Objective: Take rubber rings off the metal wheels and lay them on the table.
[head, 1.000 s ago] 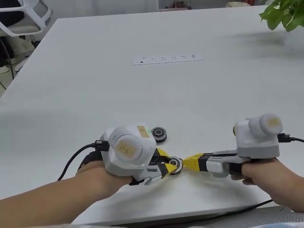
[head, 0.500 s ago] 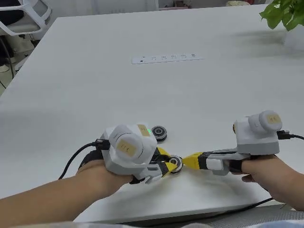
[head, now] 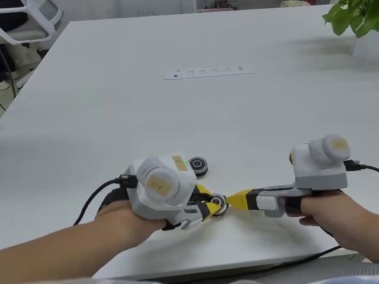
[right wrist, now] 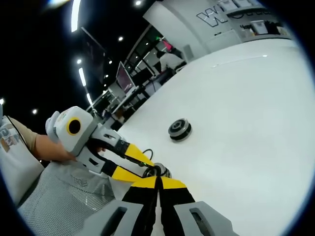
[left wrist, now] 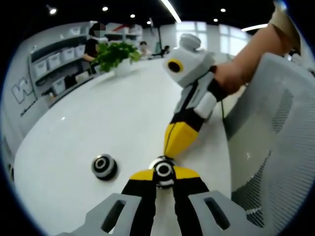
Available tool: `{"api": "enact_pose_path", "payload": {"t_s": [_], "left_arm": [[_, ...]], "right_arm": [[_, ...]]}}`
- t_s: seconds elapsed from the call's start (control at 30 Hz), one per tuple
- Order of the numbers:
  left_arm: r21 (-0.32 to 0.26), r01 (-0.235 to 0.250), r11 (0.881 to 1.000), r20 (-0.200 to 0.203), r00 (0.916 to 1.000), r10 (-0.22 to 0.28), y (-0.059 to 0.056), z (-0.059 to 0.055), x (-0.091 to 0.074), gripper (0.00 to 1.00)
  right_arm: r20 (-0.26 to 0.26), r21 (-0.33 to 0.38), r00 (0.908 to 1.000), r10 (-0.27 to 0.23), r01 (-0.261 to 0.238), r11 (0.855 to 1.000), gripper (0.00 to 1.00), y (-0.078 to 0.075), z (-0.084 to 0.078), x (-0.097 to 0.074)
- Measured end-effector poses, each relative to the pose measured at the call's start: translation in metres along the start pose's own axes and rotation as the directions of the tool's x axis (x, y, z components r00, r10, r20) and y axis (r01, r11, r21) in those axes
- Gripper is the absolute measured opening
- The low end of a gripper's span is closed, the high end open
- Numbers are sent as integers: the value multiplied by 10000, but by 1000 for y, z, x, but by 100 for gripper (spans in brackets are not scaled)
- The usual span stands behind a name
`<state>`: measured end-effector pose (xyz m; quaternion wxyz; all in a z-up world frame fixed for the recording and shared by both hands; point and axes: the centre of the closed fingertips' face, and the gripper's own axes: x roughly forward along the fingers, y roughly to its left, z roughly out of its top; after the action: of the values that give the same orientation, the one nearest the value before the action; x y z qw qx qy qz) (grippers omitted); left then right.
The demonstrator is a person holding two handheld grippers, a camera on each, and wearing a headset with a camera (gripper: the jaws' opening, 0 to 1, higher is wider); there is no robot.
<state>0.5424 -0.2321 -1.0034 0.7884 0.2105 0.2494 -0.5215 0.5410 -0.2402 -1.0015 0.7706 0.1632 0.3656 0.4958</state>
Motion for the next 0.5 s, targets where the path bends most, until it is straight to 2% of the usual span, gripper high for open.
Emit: {"api": "enact_pose_path", "payload": {"t_s": [0.5], "left_arm": [[44, -17, 10000, -58, 10000, 17, -1, 0, 0, 12]], "right_arm": [[-64, -9, 9994, 333, -333, 9994, 0, 7, 0, 3]]}}
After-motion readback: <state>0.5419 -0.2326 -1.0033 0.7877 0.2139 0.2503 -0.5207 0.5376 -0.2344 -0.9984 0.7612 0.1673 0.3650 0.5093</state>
